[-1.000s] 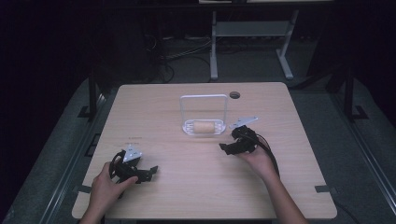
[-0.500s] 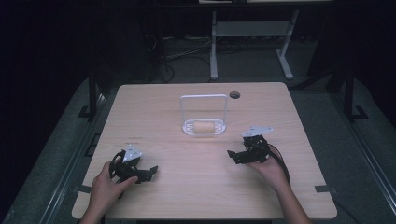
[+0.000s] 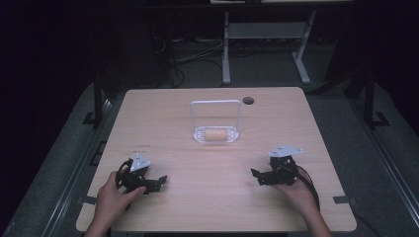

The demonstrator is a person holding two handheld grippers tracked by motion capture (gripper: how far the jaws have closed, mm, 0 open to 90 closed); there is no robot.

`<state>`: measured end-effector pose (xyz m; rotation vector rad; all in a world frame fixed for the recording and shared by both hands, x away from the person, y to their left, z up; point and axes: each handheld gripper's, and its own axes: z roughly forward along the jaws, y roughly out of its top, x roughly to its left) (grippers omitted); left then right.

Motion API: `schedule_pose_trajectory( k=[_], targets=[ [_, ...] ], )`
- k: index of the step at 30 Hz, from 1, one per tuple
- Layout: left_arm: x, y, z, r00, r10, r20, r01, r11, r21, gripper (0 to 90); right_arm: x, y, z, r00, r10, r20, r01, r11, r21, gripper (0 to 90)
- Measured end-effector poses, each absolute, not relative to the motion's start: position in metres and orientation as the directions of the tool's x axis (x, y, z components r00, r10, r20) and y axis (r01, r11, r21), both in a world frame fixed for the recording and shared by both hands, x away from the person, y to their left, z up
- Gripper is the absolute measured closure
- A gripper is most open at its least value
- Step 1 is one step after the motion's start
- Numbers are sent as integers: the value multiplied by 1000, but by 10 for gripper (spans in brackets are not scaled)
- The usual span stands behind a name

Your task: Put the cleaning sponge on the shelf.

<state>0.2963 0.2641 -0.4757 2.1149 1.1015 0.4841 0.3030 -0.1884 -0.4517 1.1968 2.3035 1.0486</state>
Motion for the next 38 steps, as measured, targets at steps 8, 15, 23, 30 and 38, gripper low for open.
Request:
schedule_pose_trajectory(
  k=[8,15,23,30,38],
  targets=[
    [296,264,-476,570,822,10,563,-399,724,129,285,-200,-457,-570,821,37,567,360,741,105],
    [296,264,-476,569,822,9,563,-398,724,129,273,-209,-466,-553,833,33,577,353,736,106],
    [296,264,-476,569,822,9,563,-398,724,129,263,-220,-477,-529,849,18,594,354,722,106],
    [296,264,-476,570,822,9,563,-399,724,130,262,-223,-482,-512,858,30,610,339,716,99],
    [296,264,-476,569,822,10,563,-399,724,129,262,-223,-482,-513,858,29,610,340,716,99]
  ],
)
